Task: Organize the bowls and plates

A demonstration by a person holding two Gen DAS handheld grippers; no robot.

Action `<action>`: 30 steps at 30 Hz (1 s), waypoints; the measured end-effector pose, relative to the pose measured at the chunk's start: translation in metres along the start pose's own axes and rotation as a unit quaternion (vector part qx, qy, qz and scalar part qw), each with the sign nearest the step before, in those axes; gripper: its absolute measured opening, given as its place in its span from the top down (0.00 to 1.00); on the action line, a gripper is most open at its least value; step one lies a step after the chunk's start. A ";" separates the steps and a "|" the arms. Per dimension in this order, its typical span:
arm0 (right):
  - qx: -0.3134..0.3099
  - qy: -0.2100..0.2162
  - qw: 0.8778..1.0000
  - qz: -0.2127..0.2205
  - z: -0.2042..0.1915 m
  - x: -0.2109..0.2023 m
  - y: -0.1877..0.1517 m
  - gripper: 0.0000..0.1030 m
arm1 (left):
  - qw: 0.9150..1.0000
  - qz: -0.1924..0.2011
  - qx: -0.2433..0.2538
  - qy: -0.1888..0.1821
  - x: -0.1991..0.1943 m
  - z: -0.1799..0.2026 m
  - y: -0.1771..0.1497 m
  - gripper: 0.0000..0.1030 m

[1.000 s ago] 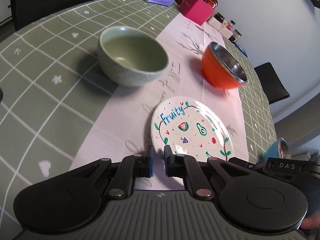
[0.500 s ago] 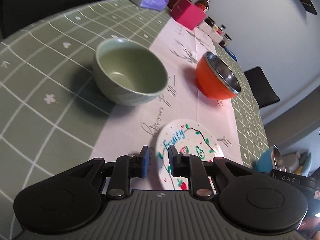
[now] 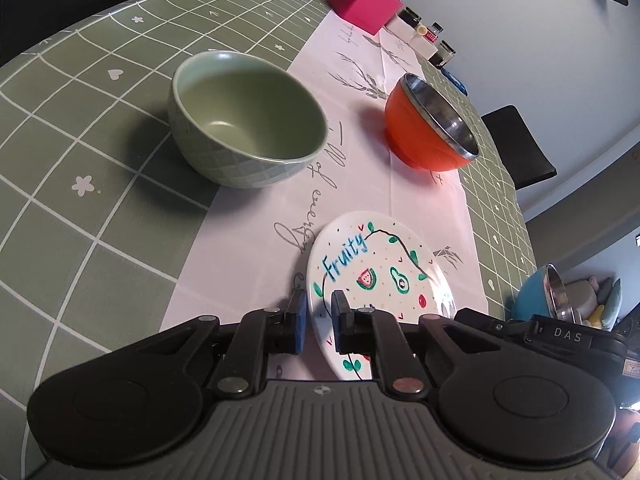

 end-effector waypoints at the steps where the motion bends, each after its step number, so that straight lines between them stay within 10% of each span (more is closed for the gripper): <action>1: -0.001 0.001 1.000 -0.001 0.000 0.001 0.000 0.80 | 1.000 0.001 0.001 0.001 0.000 0.000 0.000 0.87; 30: -0.009 0.017 1.000 0.001 -0.012 -0.004 -0.002 0.95 | 1.000 0.022 0.016 0.007 -0.016 0.007 0.000 0.90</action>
Point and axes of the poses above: each gripper's, at about its wrist camera, not at the fingertips, and x roughly the way its jaws point, z to its right, y to its top, the point moved 8 cm from there along x, roughly the way its jaws point, and after that the axes turned 1 degree about -y, right-handed, at the moved point
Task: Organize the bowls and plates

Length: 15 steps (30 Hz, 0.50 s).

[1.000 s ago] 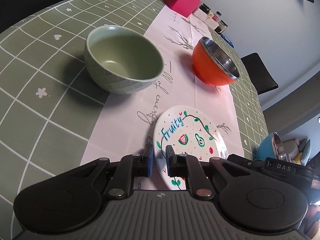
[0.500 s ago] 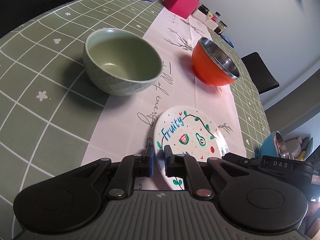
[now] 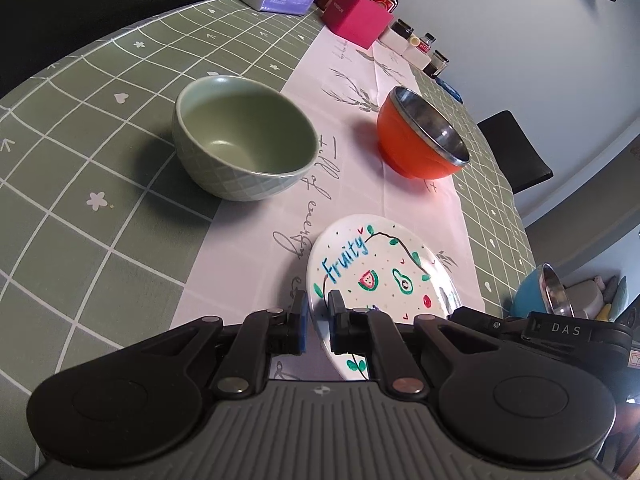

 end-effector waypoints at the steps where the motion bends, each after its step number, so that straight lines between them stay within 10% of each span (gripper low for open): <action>1: 0.001 0.001 1.000 0.000 0.000 -0.002 -0.001 0.95 | 1.000 0.000 0.000 -0.001 -0.001 0.001 0.000 0.90; 15: 0.014 -0.006 0.999 0.032 0.010 -0.057 -0.023 0.95 | 0.999 0.008 0.043 -0.030 -0.026 0.041 -0.018 0.91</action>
Point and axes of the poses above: each gripper's, at about its wrist camera, not at the fingertips, and x roughly the way its jaws point, z to its right, y to its top, the point moved 8 cm from there along x, roughly the way its jaws point, and after that the axes turned 1 degree about -y, right-handed, at the moved point
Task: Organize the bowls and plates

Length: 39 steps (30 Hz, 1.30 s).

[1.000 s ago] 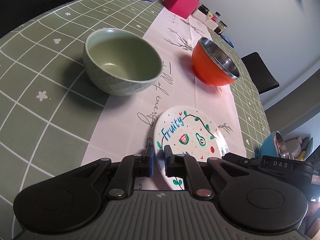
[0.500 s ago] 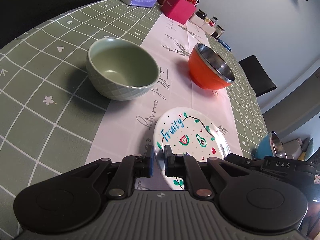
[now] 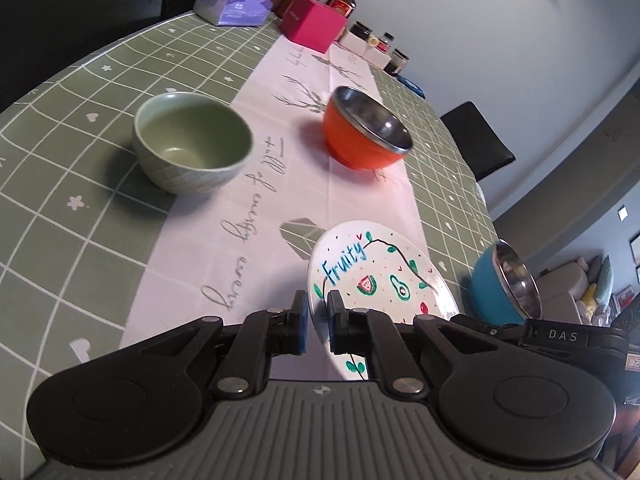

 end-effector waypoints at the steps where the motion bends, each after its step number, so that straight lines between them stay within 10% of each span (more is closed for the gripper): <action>1: 0.003 -0.002 1.000 0.003 0.003 -0.004 -0.002 0.95 | 1.000 -0.001 0.004 -0.003 0.000 0.004 -0.003 0.91; 20: 0.066 -0.052 0.995 0.050 0.074 -0.093 -0.036 0.94 | 0.995 -0.046 0.059 -0.059 0.010 0.082 -0.058 0.91; 39: 0.087 -0.105 0.989 0.054 0.102 -0.096 -0.043 0.94 | 0.993 -0.075 0.080 -0.044 0.034 0.097 -0.079 0.89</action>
Point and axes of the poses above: each gripper's, at about its wrist camera, not at the fingertips, and x roughly the way its jaws point, z to its right, y to its top, the point moved 8 cm from there along x, roughly the way its jaws point, and after that the axes turned 1 degree about -y, right-handed, at the moved point
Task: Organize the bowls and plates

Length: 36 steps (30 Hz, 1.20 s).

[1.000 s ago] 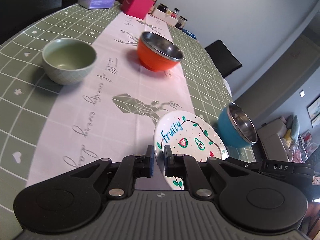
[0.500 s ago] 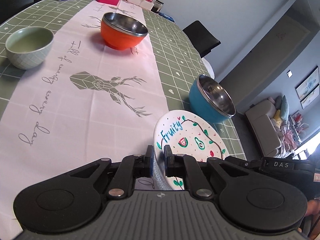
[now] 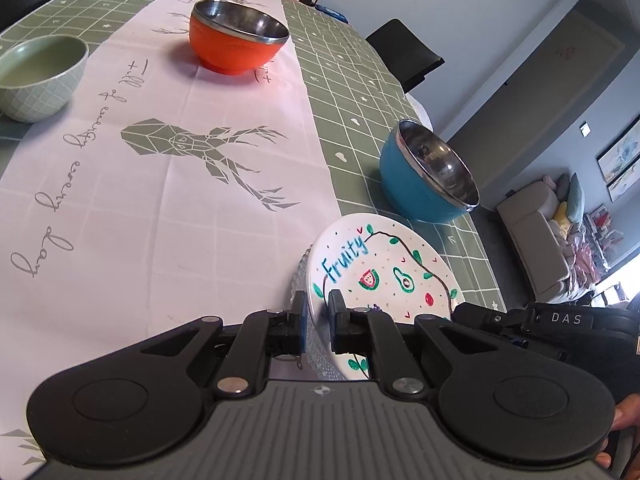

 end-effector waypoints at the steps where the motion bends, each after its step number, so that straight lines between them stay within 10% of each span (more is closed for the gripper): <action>1: -0.001 -0.002 1.000 -0.001 0.000 0.001 0.000 0.93 | 1.000 0.000 0.003 0.003 0.000 0.001 0.000 0.89; 15: -0.043 -0.031 0.998 0.015 -0.006 0.001 -0.002 0.93 | 0.994 -0.019 0.085 0.067 0.006 0.015 0.000 0.90; 36: -0.057 -0.045 0.996 0.043 -0.006 -0.005 -0.002 0.90 | 0.998 -0.002 0.052 0.039 -0.005 0.003 0.006 0.76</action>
Point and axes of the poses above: each gripper's, at about its wrist camera, not at the fingertips, and x roughly the way its jaws point, z to its right, y to its top, the point moved 8 cm from there along x, roughly the way its jaws point, and after that the axes turned 1 degree about -y, right-handed, at the moved point
